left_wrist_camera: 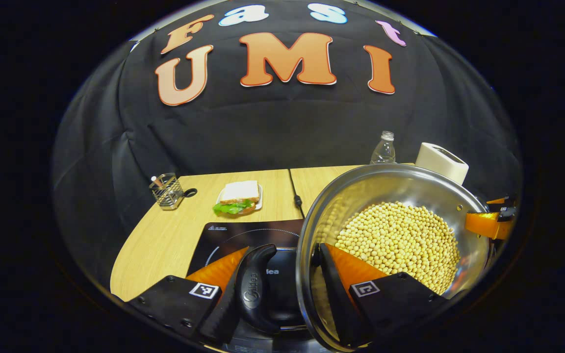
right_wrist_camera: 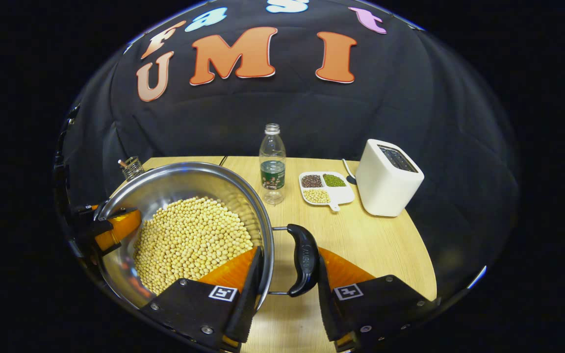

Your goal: First push the handle of the pot to place it horizontally, then grasp the pot with both hands and set it on the induction cooktop.

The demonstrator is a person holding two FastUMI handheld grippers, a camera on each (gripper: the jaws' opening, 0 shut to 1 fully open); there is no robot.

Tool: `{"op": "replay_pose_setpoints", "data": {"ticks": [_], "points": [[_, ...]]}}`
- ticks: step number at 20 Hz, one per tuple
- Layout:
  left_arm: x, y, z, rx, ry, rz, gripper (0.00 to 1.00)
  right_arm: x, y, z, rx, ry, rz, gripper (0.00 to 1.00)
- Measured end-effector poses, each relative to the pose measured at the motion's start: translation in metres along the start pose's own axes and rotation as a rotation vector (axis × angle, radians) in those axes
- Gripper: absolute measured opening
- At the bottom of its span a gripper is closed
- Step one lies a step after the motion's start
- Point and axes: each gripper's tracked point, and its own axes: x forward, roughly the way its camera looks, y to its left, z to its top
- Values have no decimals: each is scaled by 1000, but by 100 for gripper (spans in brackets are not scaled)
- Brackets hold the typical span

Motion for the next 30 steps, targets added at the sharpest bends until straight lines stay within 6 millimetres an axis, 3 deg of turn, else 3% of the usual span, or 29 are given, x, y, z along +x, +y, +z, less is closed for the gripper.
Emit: {"op": "replay_pose_setpoints", "data": {"ticks": [3,5,6,7,14,17,19,25,30], "points": [[-9,23,-3,-32,-13,28,87,-2,22,6,-21,-12,17,57],[-13,39,-5,-40,-16,46,83,-2,38,7,-29,-12,32,57],[-15,47,-5,-45,-16,55,83,-1,46,8,-32,-13,40,53],[-17,55,-7,-48,-15,65,83,-1,53,8,-38,-12,49,57],[-32,109,3,-67,-29,128,80,-4,104,25,-58,-33,102,58],[-36,130,7,-75,-38,152,86,-3,125,33,-60,-42,118,57],[-35,144,7,-83,-35,169,80,1,138,34,-65,-36,129,57],[-28,169,2,-74,-34,202,83,19,161,31,-68,-13,148,58],[-12,174,-4,-60,-20,189,86,29,167,26,-68,5,143,57]]}}
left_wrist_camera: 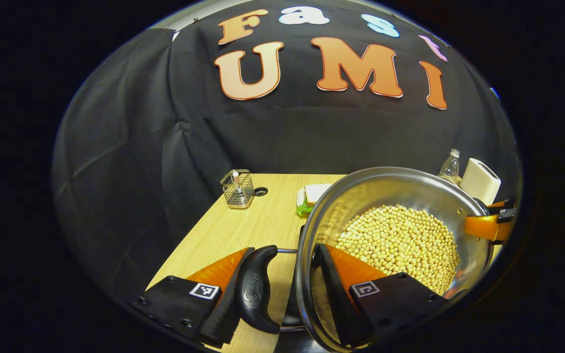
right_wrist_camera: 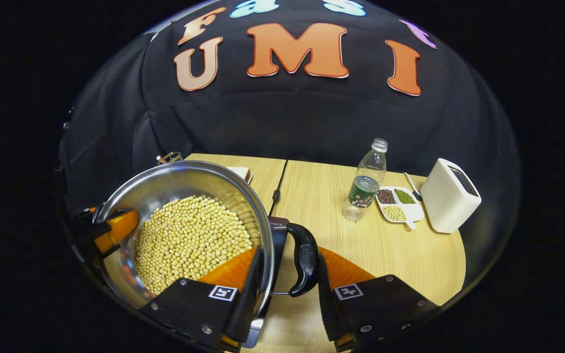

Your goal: First push the handle of the pot to place it horizontally, then grasp the pot with both hands and set it on the induction cooktop.

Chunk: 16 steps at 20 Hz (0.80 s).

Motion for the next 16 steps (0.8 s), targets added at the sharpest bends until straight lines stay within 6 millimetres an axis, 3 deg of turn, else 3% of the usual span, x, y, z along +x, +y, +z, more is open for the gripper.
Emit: {"op": "replay_pose_setpoints", "data": {"ticks": [1,5,7,8,15,16], "points": [[3,-1,-1,1,1,-5,86,1,0,0,1,1,-4,53],[15,0,-10,-7,14,-18,83,12,4,-4,-11,13,-13,58],[21,2,-16,-14,27,-19,83,18,6,-7,-12,26,-13,53],[23,3,-20,-15,32,-21,83,21,8,-8,-11,29,-12,58],[38,4,-32,-32,45,-44,83,31,9,-12,-29,39,-27,58],[41,3,-33,-35,45,-47,80,32,9,-13,-33,41,-30,53]]}}
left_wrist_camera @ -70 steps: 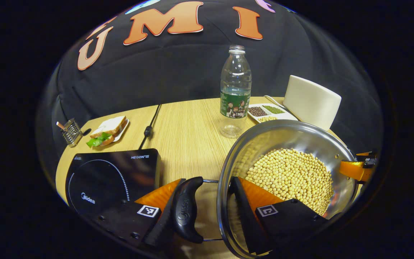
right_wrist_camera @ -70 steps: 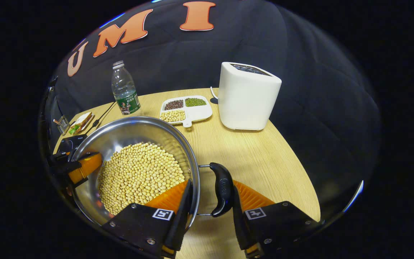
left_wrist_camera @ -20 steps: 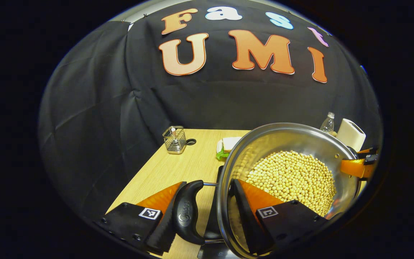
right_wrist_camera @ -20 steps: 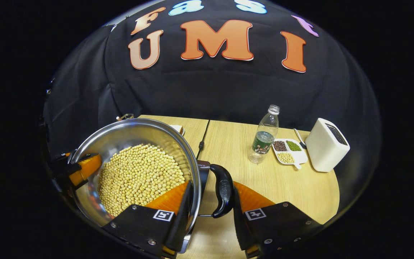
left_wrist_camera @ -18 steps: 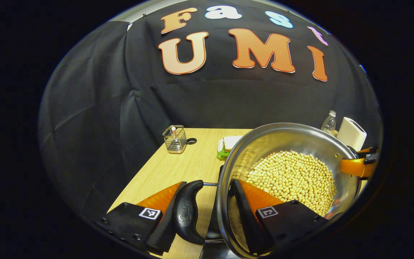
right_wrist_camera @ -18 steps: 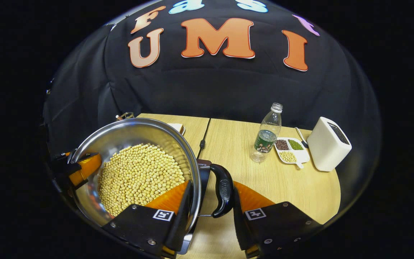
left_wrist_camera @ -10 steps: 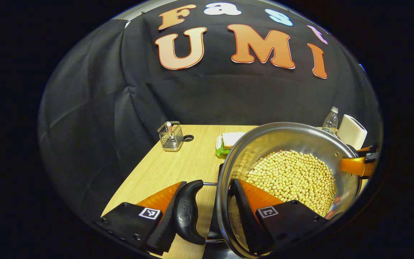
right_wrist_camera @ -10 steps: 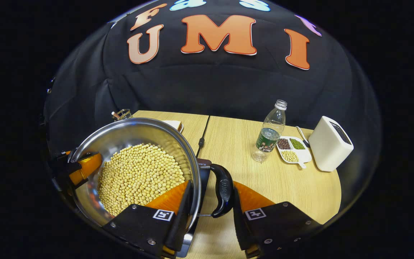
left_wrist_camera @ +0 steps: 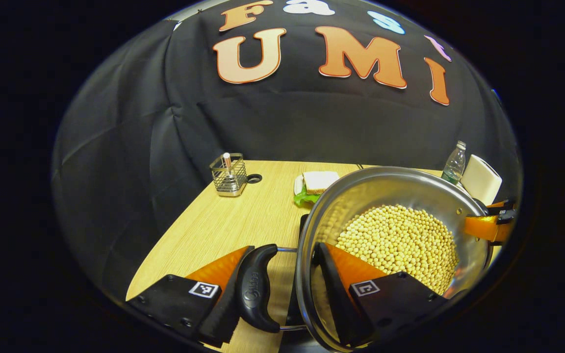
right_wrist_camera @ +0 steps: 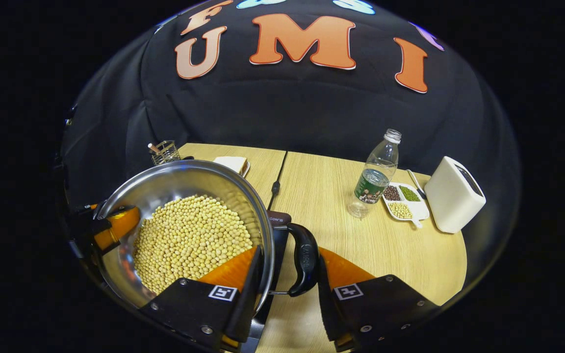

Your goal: First push the handle of the pot to place it horizontally, then grasp the pot with both hands and set it on the induction cooktop.

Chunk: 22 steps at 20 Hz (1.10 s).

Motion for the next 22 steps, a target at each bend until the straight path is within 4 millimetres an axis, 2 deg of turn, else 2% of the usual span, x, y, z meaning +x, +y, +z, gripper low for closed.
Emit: {"op": "replay_pose_setpoints", "data": {"ticks": [1,5,6,7,8,11,12,19,20,21,22], "points": [[2,-1,0,-1,-2,-2,83,1,-1,-1,-2,2,-2,58],[9,-1,-4,-11,-1,-10,83,5,-2,-1,-6,4,-6,58],[10,-1,-6,-16,2,-11,80,7,-1,-3,-7,10,-8,53],[12,-1,-8,-19,7,-12,80,7,-1,-5,-13,16,-9,58],[14,0,-11,-23,11,-13,83,8,0,-6,-14,18,-11,58],[17,1,-15,-27,21,-12,80,12,3,-10,-17,31,-8,58],[18,2,-17,-28,24,-13,83,14,3,-11,-15,37,-9,58],[28,0,-27,-37,54,-17,83,21,2,-20,1,62,-6,58],[28,-1,-27,-38,53,-15,81,22,1,-20,0,66,-4,53],[28,-1,-26,-38,51,-16,83,23,0,-20,0,62,-4,58],[29,-1,-27,-39,50,-19,83,23,0,-20,7,66,-1,58]]}}
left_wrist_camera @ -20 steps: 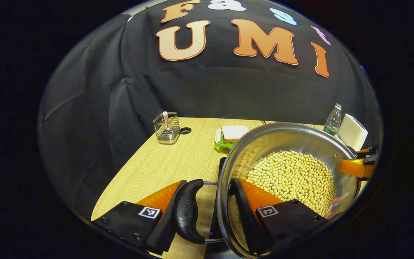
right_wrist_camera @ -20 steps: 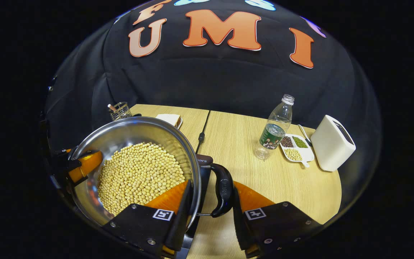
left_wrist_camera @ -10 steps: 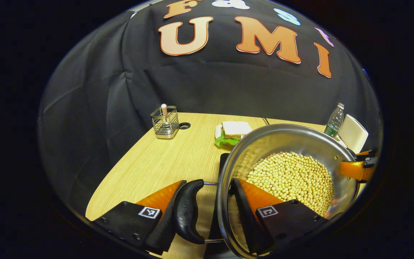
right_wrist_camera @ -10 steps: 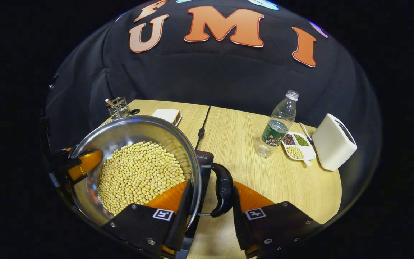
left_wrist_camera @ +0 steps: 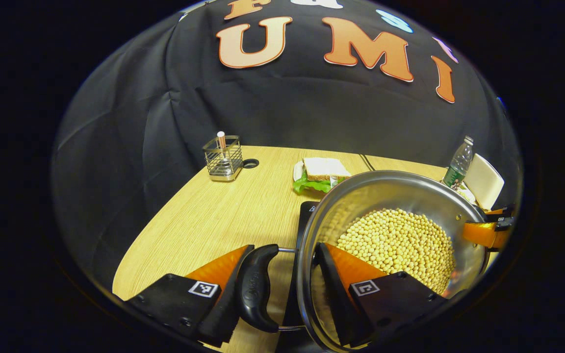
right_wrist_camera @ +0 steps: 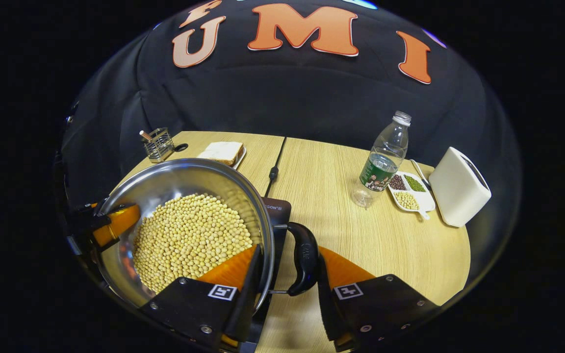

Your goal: First push the handle of the pot to place it horizontally, then grasp the pot with both hands and set it on the induction cooktop.

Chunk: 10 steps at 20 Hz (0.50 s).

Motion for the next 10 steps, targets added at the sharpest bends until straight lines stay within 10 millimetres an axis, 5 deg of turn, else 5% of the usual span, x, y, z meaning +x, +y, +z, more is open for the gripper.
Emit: {"op": "replay_pose_setpoints", "data": {"ticks": [1,5,10], "points": [[1,0,-2,4,6,-1,83,0,-1,0,4,-2,3,55],[-2,1,-1,12,12,18,87,-2,3,-2,-37,-7,23,70],[-27,10,36,22,-96,94,90,-34,-14,22,-44,-106,64,80]]}}
